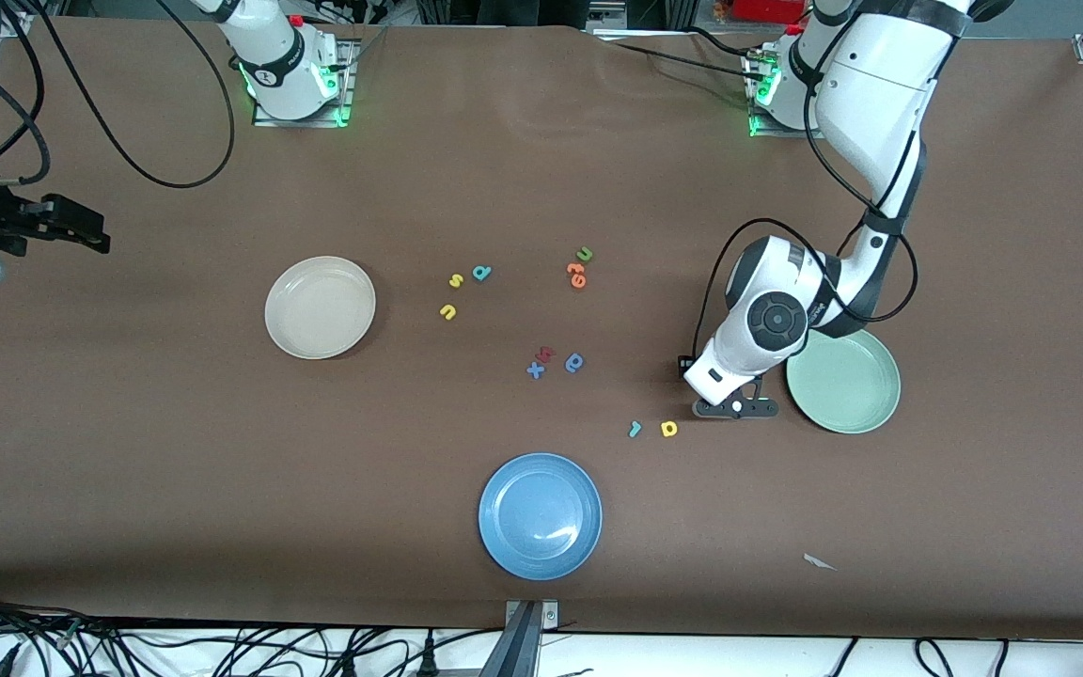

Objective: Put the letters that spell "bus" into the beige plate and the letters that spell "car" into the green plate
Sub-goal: 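Reach the left gripper to the cyan c letter and grasp it, then place the cyan c on the green plate while the right gripper reaches the u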

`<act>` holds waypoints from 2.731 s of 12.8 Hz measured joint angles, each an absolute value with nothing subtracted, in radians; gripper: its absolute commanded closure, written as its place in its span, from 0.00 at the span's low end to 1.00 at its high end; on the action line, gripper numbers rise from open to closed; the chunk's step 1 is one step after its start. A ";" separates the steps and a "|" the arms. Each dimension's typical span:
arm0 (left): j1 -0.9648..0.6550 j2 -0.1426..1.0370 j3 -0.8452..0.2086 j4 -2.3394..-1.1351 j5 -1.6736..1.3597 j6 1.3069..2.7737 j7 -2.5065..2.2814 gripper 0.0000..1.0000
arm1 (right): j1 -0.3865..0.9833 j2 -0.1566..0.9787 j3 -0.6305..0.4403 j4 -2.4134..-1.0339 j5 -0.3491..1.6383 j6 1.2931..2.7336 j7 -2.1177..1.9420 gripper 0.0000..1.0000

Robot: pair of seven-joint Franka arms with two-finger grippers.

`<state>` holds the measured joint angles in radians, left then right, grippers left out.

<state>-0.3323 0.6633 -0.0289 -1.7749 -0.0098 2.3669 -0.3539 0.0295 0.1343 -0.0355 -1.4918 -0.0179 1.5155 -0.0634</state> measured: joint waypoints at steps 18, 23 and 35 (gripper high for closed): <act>-0.332 0.674 -0.028 -1.780 -0.010 2.403 -0.362 0.77 | 0.164 0.320 0.111 -1.552 0.048 1.789 0.256 0.00; -0.305 0.674 -0.014 -1.772 -0.010 2.390 -0.291 0.79 | 0.162 0.333 0.238 -1.756 0.043 2.047 0.386 0.00; -0.018 0.677 -0.004 -1.577 0.043 2.011 0.394 0.00 | 0.190 0.561 0.367 -1.854 -0.205 2.375 0.780 0.00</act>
<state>-0.0180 0.6771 -0.0038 -1.5770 0.0435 2.0110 0.3945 0.1904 0.5607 0.3666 -1.8544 -0.2045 2.3750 0.7799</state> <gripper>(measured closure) 0.502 0.000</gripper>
